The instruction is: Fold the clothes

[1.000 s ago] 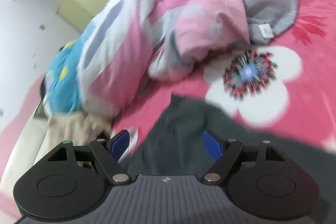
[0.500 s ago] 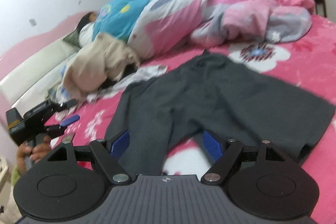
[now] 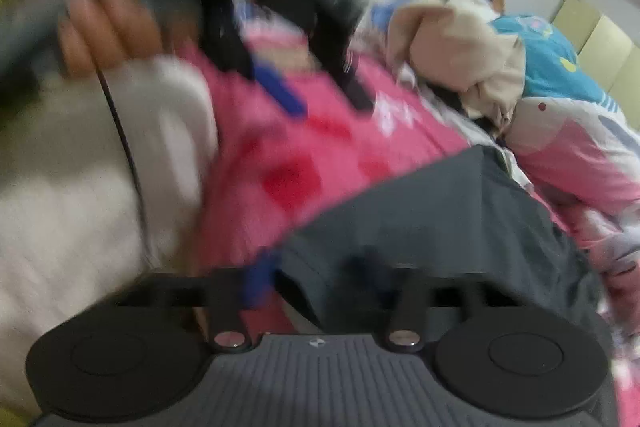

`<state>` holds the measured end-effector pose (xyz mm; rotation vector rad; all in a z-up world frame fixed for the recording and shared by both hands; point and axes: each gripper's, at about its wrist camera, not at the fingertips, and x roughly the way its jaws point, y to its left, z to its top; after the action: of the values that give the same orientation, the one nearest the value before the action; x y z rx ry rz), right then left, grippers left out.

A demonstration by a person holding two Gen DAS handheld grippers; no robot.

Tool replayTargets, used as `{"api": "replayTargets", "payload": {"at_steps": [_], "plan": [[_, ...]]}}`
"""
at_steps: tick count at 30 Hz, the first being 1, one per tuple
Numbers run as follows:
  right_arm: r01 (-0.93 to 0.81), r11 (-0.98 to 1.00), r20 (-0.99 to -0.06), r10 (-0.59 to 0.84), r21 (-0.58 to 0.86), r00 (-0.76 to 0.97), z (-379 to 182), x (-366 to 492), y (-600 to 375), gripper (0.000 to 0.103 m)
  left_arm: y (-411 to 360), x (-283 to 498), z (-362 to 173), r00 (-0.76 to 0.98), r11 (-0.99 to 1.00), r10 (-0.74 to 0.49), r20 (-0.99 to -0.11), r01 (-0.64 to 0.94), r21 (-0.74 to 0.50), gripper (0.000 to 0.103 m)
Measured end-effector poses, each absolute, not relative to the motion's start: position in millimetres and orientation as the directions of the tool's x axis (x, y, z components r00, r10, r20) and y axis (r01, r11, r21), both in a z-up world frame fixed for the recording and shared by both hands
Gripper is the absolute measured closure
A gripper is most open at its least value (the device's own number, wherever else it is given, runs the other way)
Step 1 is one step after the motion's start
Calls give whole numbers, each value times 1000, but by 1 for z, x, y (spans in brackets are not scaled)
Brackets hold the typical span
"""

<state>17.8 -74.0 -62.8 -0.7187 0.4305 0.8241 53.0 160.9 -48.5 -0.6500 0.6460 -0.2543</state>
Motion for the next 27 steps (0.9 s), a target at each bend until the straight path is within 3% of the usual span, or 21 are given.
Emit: {"api": "replayTargets", "payload": {"at_steps": [2, 6, 8, 11, 16, 25, 27], "plan": [[-764, 604, -576, 550, -226, 605, -48, 37, -98, 98, 156, 48, -47, 777, 796, -412, -476, 53, -603, 42], [-504, 791, -399, 611, 346, 684, -26, 86, -198, 97, 140, 47, -48, 755, 795, -470, -456, 138, -590, 42], [-313, 699, -330, 622, 643, 710, -41, 109, -250, 97, 129, 53, -49, 734, 790, -499, -462, 166, -590, 42], [-112, 444, -229, 643, 889, 731, -77, 123, -299, 97, 109, 62, -53, 700, 790, -529, -480, 198, -581, 42], [1, 205, -133, 635, 979, 761, -112, 119, -325, 97, 87, 75, -63, 650, 764, -571, -500, 200, -613, 42], [-74, 290, -152, 682, 954, 715, -96, 116, -322, 94, 70, 86, -62, 644, 760, -579, -500, 204, -617, 42], [-126, 354, -172, 698, 927, 695, -83, 116, -314, 88, 67, 87, -64, 646, 771, -570, -507, 206, -603, 42]]}}
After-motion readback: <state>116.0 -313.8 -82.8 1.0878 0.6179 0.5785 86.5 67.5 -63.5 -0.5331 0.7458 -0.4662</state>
